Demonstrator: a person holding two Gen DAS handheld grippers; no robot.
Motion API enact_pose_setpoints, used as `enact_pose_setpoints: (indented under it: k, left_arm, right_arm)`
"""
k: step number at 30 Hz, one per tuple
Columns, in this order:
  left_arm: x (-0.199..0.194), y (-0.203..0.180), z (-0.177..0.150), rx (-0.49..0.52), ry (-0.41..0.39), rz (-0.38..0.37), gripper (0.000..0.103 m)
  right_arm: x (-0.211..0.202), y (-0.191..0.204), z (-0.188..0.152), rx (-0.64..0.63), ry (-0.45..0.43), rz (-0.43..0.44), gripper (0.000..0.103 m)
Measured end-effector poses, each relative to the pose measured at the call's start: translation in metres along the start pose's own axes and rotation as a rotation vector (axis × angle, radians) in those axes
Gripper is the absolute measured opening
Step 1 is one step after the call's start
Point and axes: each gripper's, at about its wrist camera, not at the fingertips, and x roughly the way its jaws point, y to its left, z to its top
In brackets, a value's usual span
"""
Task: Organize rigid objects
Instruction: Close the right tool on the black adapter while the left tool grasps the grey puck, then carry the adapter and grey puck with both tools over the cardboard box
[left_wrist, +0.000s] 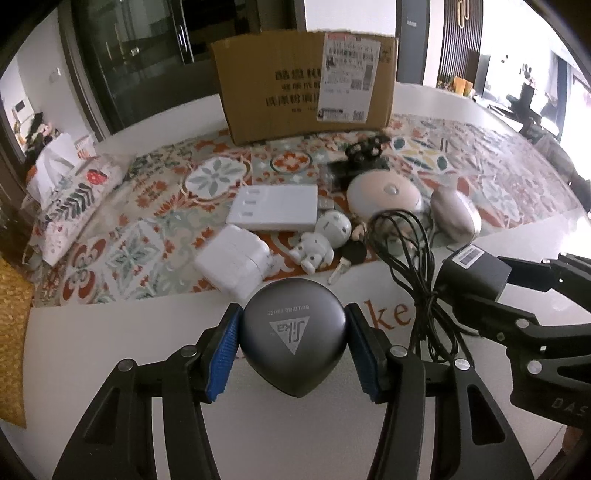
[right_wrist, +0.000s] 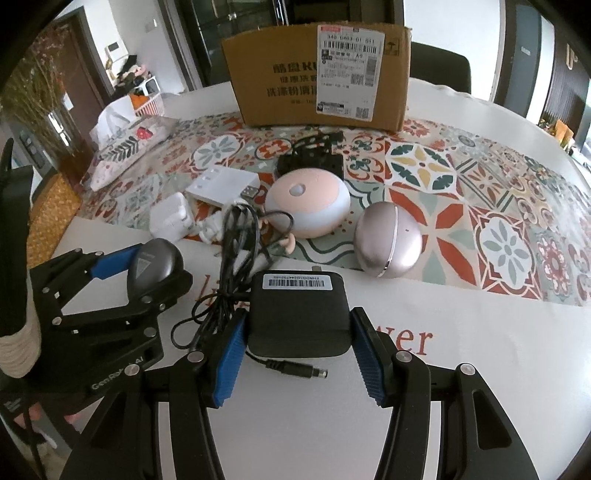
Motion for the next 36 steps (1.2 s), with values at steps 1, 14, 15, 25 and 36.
enact_pose_setpoints:
  k: [1, 14, 15, 25, 36]
  left_arm:
    - [-0.005, 0.001, 0.001, 0.0, -0.011, 0.003, 0.055]
    - [-0.05, 0.008, 0.027, -0.006, -0.1, -0.001, 0.055]
    - [-0.053, 0.008, 0.029, -0.008, -0.108, 0.0, 0.055]
    - [-0.085, 0.017, 0.068, -0.026, -0.196, -0.018, 0.055]
    - [-0.109, 0.025, 0.112, -0.012, -0.305, -0.009, 0.055]
  right_arm:
    - [-0.003, 0.001, 0.0, 0.002, -0.007, -0.002, 0.055]
    - [-0.043, 0.007, 0.014, 0.02, -0.097, -0.019, 0.055]
    - [-0.045, 0.007, 0.016, 0.021, -0.104, -0.019, 0.055]
    - [-0.078, 0.008, 0.05, 0.018, -0.227, -0.032, 0.055]
    - [-0.106, 0.01, 0.094, -0.006, -0.367, -0.046, 0.055]
